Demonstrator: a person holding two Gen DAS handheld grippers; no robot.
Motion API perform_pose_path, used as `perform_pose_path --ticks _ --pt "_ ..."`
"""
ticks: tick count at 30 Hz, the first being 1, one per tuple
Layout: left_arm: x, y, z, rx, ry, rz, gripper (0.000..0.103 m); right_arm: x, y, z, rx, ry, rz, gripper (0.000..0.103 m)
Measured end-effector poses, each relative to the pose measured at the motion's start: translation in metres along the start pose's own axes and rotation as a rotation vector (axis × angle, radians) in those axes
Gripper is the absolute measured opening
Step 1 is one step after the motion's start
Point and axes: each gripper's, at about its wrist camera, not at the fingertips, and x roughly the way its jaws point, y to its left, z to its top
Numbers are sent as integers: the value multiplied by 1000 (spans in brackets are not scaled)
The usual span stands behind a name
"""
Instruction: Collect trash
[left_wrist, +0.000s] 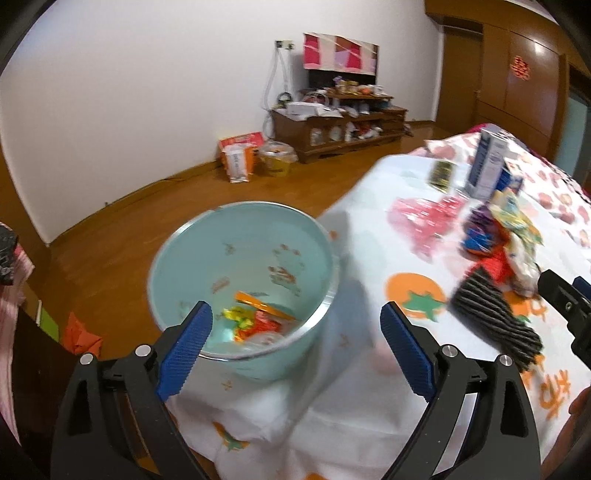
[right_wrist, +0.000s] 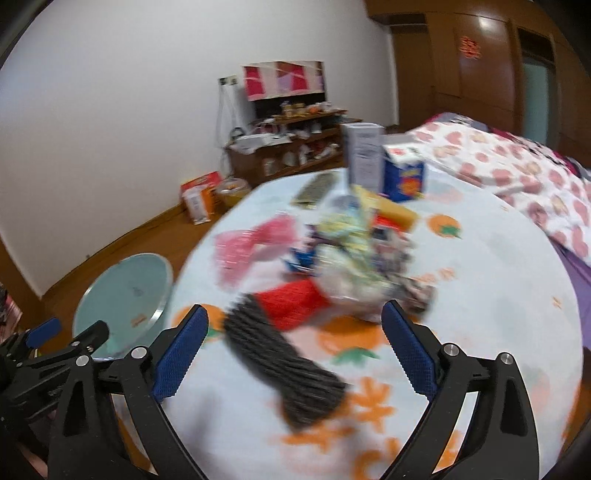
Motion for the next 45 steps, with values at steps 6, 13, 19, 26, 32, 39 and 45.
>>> perform_pose_path --ticks 6,13,19,26,32,39,45 --pt "2 -36 -7 48 22 -74 89 -6 -49 -12 55 13 -61 89" --pt "7 -78 -8 82 44 -147 88 -8 -91 -23 112 52 -111 73" --pt "9 -121 -7 109 55 -198 87 -15 -109 -26 136 55 -139 66" --pt "28 -158 -11 107 130 -231 73 -18 -123 -30 158 61 -140 65" --pt "36 -165 -21 126 155 -268 42 -19 -128 -29 168 62 -138 64" --pt "21 -146 -12 128 80 -291 31 -15 -118 -17 156 44 -110 63" --pt "1 -116 -3 118 13 -275 31 -3 -96 10 129 20 -47 62"
